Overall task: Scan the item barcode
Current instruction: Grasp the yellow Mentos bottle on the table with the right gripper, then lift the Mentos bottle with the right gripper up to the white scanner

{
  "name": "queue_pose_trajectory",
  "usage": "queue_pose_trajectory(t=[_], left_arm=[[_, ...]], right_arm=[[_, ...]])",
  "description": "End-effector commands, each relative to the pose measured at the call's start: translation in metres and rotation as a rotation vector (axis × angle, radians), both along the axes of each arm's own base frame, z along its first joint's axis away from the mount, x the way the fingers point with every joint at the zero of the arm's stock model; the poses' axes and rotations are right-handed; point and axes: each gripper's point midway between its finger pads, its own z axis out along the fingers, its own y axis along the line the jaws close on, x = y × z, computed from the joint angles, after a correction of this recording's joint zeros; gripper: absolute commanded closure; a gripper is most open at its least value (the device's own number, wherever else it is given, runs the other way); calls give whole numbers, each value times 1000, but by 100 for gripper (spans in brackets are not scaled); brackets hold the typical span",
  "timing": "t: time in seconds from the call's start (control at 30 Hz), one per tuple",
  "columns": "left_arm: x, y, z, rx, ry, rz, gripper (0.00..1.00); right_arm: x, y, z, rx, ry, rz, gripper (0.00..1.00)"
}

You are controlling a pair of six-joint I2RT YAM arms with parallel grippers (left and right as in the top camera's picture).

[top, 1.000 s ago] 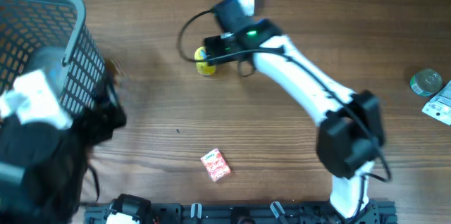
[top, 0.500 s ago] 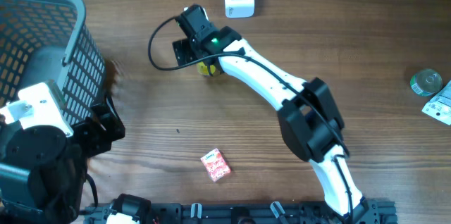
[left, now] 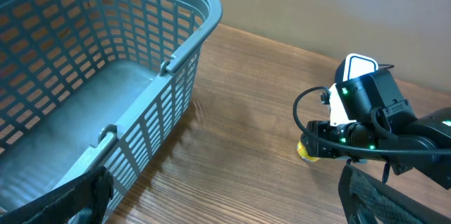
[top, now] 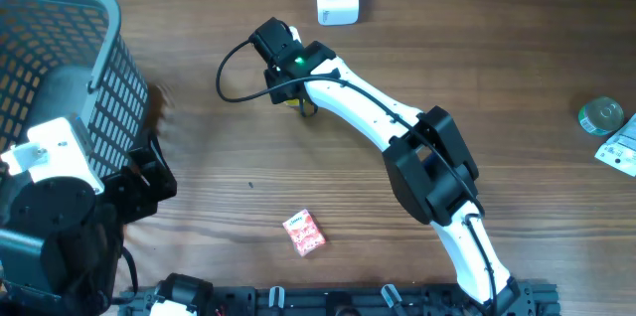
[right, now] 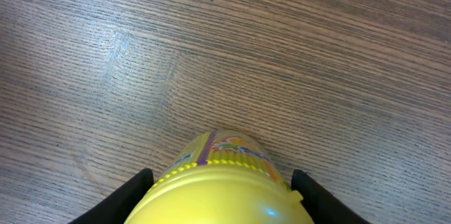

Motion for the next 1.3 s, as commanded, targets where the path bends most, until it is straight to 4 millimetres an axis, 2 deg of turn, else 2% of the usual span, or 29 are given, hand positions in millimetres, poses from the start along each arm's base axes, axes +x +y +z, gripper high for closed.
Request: queue_pose_trajectory(t=[0.0,0.2,0.33,0.37,0.4,0.43,0.53,0.63,0.8,0.93,1.03,1.13,1.27], left_arm=[[1,4,-2,16,7,20,0],[-2,5,-6,22,29,20,0],[-2,5,-6,22,29,20,0],[-2,4,-6,22,30,20,0],[-1,4,-6,22,31,20,0],[-1,4,-7,22,33,20,0],[1,4,-8,24,41,19,0],[4,3,-9,27,50,19,0],[9,-7,-16,3,84,-20,0],[11,-11,-24,0,125,-37,0],[11,-12,-28,2,151,-42,0],[11,-13,-31,-15,162,-37,0],[11,-13,-31,-16,162,-35,0]], right_arm=[[5,-2,-1,-10,-11,-13,51],[-14,-1,0,8,74,17,51],[-16,-9,26,23,93,-1,51],[-21,-16,46,50,119,-9,52],[-23,-19,56,64,132,-10,52],[-28,-31,77,92,153,-30,52],[-36,-55,117,152,179,-55,52],[-52,-79,166,292,233,-70,52],[-83,-100,219,556,394,-125,52],[-111,-106,232,673,588,-156,52],[-125,-110,231,661,658,-180,52],[-131,-106,235,689,693,-172,51],[-129,-104,237,702,685,-162,51]])
